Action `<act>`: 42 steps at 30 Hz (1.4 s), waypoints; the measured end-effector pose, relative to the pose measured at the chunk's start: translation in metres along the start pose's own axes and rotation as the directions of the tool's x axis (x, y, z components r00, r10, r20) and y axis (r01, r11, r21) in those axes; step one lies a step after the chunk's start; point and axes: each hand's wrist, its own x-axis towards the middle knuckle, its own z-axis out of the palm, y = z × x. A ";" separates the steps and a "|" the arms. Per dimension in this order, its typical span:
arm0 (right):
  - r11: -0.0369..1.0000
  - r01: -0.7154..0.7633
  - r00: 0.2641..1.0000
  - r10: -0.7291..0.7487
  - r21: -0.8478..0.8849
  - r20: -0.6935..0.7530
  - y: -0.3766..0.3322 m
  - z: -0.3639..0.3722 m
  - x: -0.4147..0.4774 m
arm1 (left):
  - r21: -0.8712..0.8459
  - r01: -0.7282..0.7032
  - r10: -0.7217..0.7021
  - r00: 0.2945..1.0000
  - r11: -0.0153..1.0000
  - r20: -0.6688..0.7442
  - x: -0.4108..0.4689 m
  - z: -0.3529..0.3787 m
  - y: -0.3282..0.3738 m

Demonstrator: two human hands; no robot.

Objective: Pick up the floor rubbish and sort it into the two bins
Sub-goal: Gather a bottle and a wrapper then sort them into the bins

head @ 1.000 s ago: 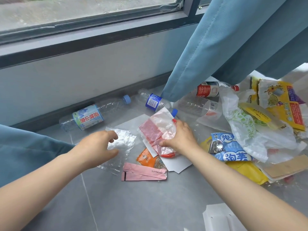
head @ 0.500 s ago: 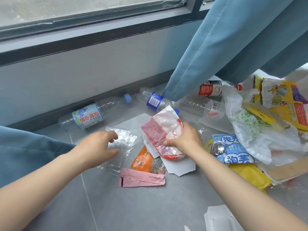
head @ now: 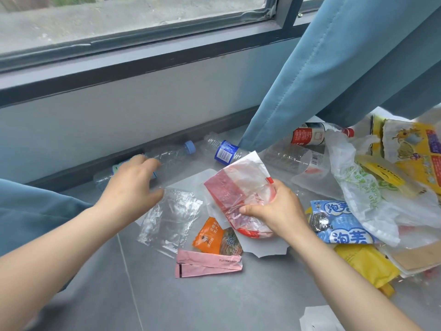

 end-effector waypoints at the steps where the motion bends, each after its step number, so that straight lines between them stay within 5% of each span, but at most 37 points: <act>1: 1.000 0.003 1.000 -0.003 0.005 0.001 0.000 -0.001 0.002 | 0.010 -0.013 0.013 1.000 1.000 -0.028 0.004 0.000 0.001; 16: 0.999 0.030 1.000 -0.029 0.042 -0.010 0.004 -0.012 0.005 | 0.131 0.046 -0.065 0.987 0.990 0.145 0.027 0.029 0.007; 24: 0.999 -0.006 0.998 0.008 0.036 -0.059 0.008 -0.024 -0.001 | -0.133 0.133 -0.122 0.988 0.982 0.092 0.006 0.006 0.030; 30: 0.996 -0.023 0.991 0.034 0.084 -0.131 0.005 -0.068 -0.007 | -0.318 0.066 -0.034 0.994 0.946 0.104 0.001 -0.022 0.069; 42: 0.975 -0.207 0.963 0.218 0.085 -0.161 -0.066 -0.150 -0.059 | -0.361 0.122 -0.028 0.966 0.925 0.256 -0.004 -0.139 0.120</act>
